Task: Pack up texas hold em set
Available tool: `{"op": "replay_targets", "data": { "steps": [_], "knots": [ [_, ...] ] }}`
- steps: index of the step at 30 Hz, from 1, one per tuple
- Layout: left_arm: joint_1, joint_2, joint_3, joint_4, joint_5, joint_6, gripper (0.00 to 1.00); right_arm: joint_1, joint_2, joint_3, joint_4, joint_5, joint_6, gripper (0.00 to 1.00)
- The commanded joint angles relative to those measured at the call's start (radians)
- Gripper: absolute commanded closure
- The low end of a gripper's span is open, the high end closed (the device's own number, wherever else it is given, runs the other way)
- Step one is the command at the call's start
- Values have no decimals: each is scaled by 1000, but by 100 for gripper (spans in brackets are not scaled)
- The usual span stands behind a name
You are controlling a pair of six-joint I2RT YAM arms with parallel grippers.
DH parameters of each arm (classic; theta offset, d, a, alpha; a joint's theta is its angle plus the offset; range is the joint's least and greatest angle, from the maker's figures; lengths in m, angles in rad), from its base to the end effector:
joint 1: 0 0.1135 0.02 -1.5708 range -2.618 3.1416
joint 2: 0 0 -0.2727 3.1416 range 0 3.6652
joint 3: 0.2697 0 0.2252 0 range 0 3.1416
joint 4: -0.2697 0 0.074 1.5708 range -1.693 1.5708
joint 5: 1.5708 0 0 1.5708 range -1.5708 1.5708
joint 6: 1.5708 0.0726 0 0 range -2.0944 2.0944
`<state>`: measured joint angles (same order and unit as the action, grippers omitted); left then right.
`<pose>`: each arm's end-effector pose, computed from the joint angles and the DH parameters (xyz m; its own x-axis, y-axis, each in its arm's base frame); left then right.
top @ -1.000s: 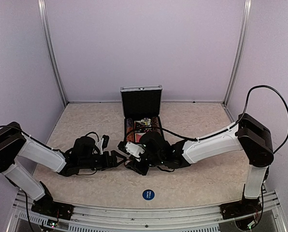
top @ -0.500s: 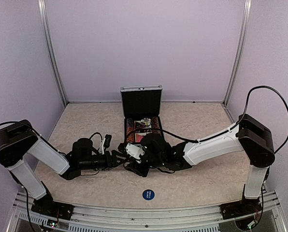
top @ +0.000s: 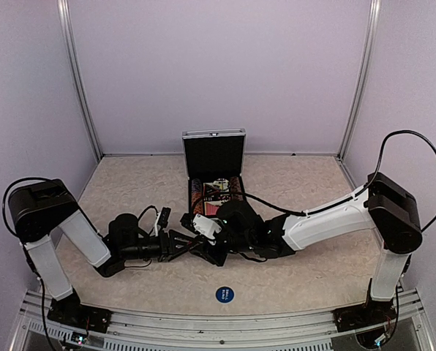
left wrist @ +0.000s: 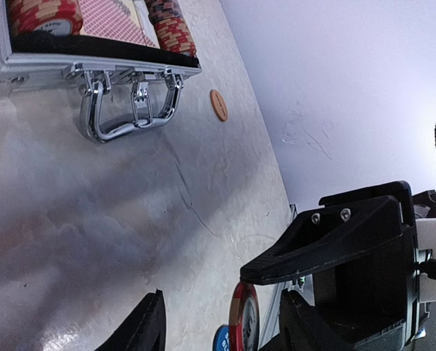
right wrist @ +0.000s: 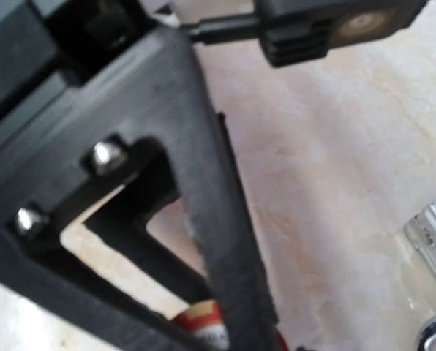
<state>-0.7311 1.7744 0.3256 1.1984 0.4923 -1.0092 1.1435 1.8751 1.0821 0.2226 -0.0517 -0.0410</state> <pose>0.1965 -0.2224 0.1382 -0.8848 -0.2084 -0.4168 0.3388 0.3266 -0.8824 0.1707 0.3839 0.1820 -0.1856 -0.5063 -0.8421 -0.9353 0.3538 -0.0066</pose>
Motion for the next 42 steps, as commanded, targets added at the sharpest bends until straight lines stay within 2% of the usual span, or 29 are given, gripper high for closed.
{"op": "replay_targets", "data": {
  "steps": [1, 7, 13, 17, 19, 23, 25, 29, 34, 39, 42],
  "knots": [
    [7, 37, -18, 124, 41, -47, 49, 9, -23, -3, 25, 12, -11, 58],
    [8, 64, -15, 159, 57, -67, 56, 8, -20, -2, 23, 24, -11, 57],
    [7, 97, -12, 218, 78, -94, 84, 9, -18, -1, 23, 29, -12, 57],
    [7, 142, -12, 303, 94, -137, 93, 9, -13, 2, 20, 33, -13, 56],
    [7, 164, -11, 342, 104, -156, 100, 8, -12, 3, 18, 35, -13, 56],
    [10, 189, -17, 388, 111, -174, 100, 9, -19, 2, 17, 36, -14, 49],
    [11, 184, -20, 377, 109, -162, 100, 8, -24, 1, 16, 35, -14, 42],
    [12, 118, -16, 267, 95, -96, 100, 8, -47, -5, 5, 37, -13, 24],
    [9, -43, 16, -64, 26, 73, 100, 9, -98, -15, -18, 41, -10, 1],
    [9, -213, 67, -351, -70, 211, 100, 7, -183, -58, -22, 44, 0, 0],
    [9, -279, 90, -463, -116, 282, 100, 7, -240, -91, -17, 44, 6, 0]
  ]
}}
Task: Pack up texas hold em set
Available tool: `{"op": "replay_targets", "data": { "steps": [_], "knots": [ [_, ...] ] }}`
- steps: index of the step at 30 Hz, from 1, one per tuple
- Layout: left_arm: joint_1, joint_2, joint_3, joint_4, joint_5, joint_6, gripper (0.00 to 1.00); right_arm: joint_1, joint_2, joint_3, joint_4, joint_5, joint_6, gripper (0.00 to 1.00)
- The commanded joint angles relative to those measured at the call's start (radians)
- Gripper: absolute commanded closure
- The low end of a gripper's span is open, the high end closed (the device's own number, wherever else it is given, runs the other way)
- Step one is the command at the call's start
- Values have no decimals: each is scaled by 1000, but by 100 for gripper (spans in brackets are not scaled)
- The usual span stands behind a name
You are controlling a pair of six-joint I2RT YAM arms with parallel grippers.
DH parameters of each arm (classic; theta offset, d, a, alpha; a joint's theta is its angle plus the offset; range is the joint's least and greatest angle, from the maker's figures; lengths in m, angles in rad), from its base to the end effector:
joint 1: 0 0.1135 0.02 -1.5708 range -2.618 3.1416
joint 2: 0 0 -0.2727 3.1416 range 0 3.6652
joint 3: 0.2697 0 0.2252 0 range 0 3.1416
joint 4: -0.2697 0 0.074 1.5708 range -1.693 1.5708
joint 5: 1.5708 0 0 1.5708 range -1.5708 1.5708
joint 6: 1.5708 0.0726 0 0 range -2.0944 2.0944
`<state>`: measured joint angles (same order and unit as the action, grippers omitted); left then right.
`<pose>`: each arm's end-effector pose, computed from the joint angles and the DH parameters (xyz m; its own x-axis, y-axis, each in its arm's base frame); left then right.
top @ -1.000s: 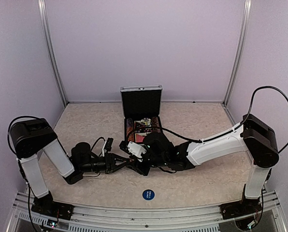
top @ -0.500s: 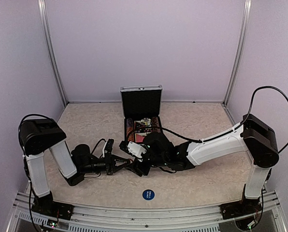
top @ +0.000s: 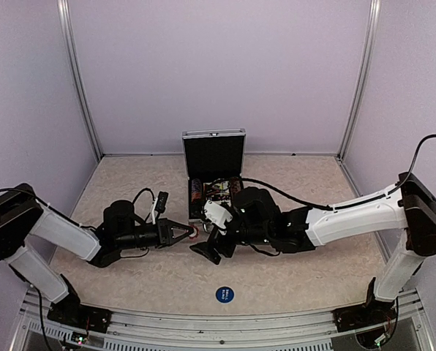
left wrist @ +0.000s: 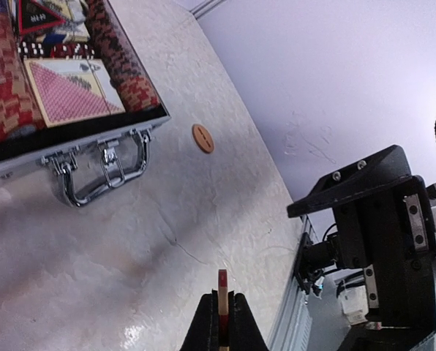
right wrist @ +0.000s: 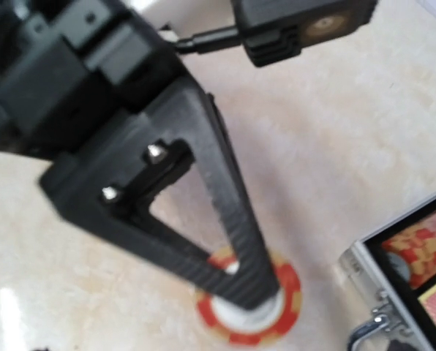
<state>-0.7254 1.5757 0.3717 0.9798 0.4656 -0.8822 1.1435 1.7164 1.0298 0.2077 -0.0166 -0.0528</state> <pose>0.1958 -0.2172 0.1742 -0.8163 -0.1983 -0.5425 0.4564 0.3542 -0.8162 0.1628 0.3605 0.2246 -0.1424 -0.4399 -0.8867 -0.9249 0.3783 -0.0392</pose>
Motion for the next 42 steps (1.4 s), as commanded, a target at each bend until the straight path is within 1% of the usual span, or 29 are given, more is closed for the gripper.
{"op": "replay_targets", "data": {
  "steps": [1, 4, 8, 11, 13, 19, 31, 42],
  "knots": [
    [3, -108, 52, -280, -104, 176, 100, 7, -96, -49, -2, 9, 18, 0],
    [1, -156, 63, -360, -161, 230, 100, 6, -135, -75, -1, 44, 18, 0],
    [2, -217, 78, -452, -249, 273, 100, 3, -144, -96, 3, 62, 21, 0],
    [4, -232, 93, -509, -275, 287, 100, 4, -136, -96, 4, 59, 28, 0],
    [7, -240, 90, -516, -286, 281, 100, 4, -131, -96, 7, 58, 29, 0],
    [7, -250, 90, -535, -298, 275, 100, 4, -129, -93, 7, 64, 29, 0],
    [9, -275, 148, -609, -322, 350, 100, 2, -122, -89, 2, 78, 24, 0],
    [6, -210, 271, -697, -277, 451, 100, -15, -136, -91, -28, 199, 42, 0]
  ]
}}
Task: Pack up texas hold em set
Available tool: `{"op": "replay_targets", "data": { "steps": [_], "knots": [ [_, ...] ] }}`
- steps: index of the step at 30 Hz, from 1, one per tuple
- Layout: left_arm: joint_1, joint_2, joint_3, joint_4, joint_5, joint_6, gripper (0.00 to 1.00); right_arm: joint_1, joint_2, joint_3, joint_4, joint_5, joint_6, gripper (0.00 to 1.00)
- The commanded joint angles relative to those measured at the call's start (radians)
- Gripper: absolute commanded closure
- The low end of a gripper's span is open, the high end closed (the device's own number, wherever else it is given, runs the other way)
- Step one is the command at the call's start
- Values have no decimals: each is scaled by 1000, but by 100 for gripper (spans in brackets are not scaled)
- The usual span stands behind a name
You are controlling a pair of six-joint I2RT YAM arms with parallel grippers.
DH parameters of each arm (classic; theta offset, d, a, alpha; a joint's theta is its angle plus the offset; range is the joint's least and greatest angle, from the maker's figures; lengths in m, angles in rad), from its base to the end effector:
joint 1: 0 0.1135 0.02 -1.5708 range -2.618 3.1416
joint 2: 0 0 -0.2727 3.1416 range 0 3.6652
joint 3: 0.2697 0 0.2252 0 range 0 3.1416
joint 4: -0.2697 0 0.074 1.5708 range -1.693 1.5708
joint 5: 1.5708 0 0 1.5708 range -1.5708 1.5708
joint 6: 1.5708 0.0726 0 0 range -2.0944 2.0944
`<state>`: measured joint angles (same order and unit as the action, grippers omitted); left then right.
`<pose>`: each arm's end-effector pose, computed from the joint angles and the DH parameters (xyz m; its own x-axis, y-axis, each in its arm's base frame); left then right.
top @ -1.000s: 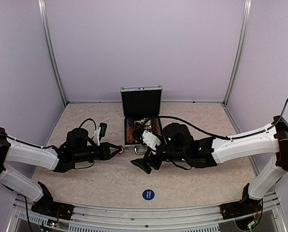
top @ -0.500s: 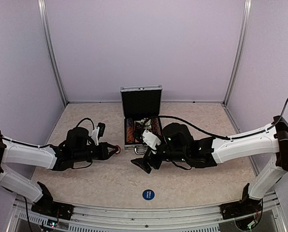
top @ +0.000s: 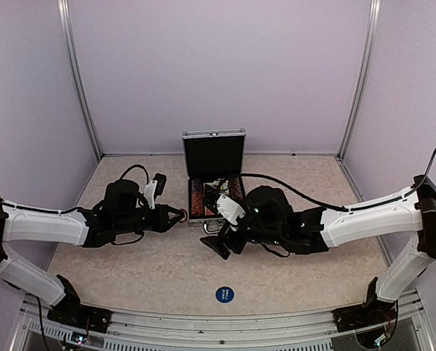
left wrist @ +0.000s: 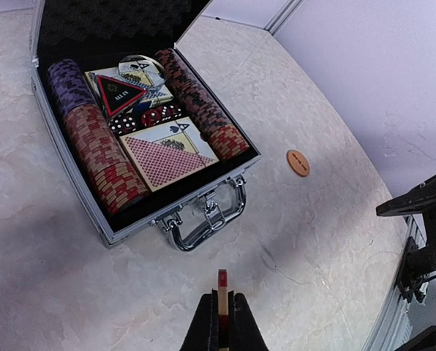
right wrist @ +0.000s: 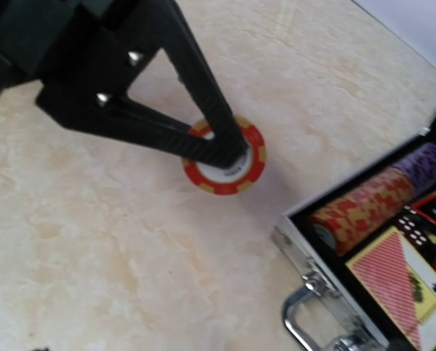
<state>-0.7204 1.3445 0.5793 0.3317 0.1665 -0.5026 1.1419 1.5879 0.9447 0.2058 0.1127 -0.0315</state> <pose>0.2093 -0.1997 0.2110 -0.6445 -0.0664 -0.7617 0.5171 0.6960 -0.4982 0.1599 0.3301 0.2421 -0.1489 -0.4010 -0.9039 -0.8664 0.4935 -0.0761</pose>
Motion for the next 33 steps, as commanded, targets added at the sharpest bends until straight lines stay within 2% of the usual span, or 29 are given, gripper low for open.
{"op": "replay_targets", "data": {
  "steps": [1, 4, 10, 13, 17, 19, 22, 25, 27, 33],
  "knots": [
    [1, 23, 78, -64, 20, 83, 100, -17, -12, -8, -32, 80, 26, 0],
    [3, 35, 139, -119, 22, 135, 100, -31, -21, -14, -57, 119, 63, 0],
    [6, 98, 298, -262, 57, 358, 100, -69, -84, -74, -92, 189, 126, 0],
    [3, 161, 382, -326, 2, 438, 100, -91, -133, -113, -104, 207, 151, 0],
    [-4, 197, 434, -328, -57, 589, 100, -108, -204, -159, -136, 246, 177, 0],
    [-5, 212, 444, -309, -52, 672, 100, -114, -241, -177, -149, 263, 187, 0],
    [-25, 242, 458, -312, -34, 884, 100, -121, -292, -203, -160, 270, 198, 0],
    [-59, 266, 450, -291, -105, 1058, 100, -126, -329, -225, -166, 270, 209, 0],
    [-63, 288, 461, -291, -136, 1111, 100, -128, -347, -237, -167, 269, 217, 0],
    [-21, 427, 581, -441, -57, 1169, 100, -130, -358, -258, -178, 268, 234, 0]
  ]
}}
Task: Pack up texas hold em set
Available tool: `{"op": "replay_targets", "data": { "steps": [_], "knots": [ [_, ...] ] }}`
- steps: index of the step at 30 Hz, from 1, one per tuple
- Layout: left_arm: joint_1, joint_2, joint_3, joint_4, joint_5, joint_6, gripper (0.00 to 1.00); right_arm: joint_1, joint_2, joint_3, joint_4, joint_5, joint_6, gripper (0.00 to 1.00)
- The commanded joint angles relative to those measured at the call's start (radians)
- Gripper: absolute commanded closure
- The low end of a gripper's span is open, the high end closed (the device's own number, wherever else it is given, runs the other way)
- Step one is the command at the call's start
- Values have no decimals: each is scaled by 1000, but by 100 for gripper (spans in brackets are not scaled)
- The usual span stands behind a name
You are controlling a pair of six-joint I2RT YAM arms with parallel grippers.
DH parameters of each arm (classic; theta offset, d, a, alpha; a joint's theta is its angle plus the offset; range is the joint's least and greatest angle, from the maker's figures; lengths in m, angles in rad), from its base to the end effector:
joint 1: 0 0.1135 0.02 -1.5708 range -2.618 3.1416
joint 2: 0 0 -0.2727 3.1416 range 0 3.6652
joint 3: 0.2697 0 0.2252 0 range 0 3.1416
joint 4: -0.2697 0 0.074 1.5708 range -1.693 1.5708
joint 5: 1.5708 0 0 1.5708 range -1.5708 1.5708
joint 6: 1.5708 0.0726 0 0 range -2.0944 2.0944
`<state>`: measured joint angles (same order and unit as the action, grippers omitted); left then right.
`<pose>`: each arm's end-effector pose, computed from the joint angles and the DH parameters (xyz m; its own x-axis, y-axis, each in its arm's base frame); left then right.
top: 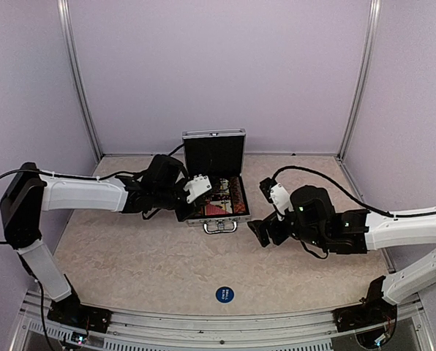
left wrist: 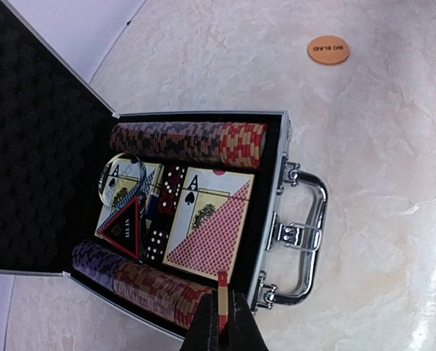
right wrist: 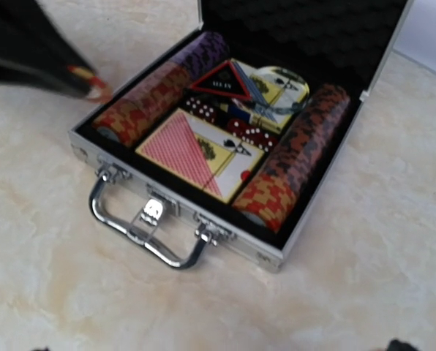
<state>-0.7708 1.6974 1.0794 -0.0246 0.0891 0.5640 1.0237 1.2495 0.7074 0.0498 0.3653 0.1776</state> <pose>0.2704 -0.2716 0.2195 0.0350 0.7083 -0.7051 0.8595 0.3387 0.3829 0.1656 0.2220 0.2446 -0.3540 -0.2640 -0.8972 -0.5805 0.8142 -0.0105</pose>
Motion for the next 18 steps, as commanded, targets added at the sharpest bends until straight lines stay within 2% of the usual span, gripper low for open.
{"op": "replay_targets", "data": {
  "steps": [1, 7, 13, 18],
  "knots": [
    [33, 93, 96, -100, 17, 107, 100, -11, -21, -23, -21, 14, 25, 0],
    [61, 171, 139, -151, 60, 152, 100, -14, -27, -25, -28, 17, 22, 0],
    [73, 155, 119, -157, 100, 155, 100, -19, -32, -40, -18, 18, 20, 0],
    [76, 170, 118, -156, 79, 152, 100, -22, -17, -35, -11, 11, 19, 0]
  ]
}}
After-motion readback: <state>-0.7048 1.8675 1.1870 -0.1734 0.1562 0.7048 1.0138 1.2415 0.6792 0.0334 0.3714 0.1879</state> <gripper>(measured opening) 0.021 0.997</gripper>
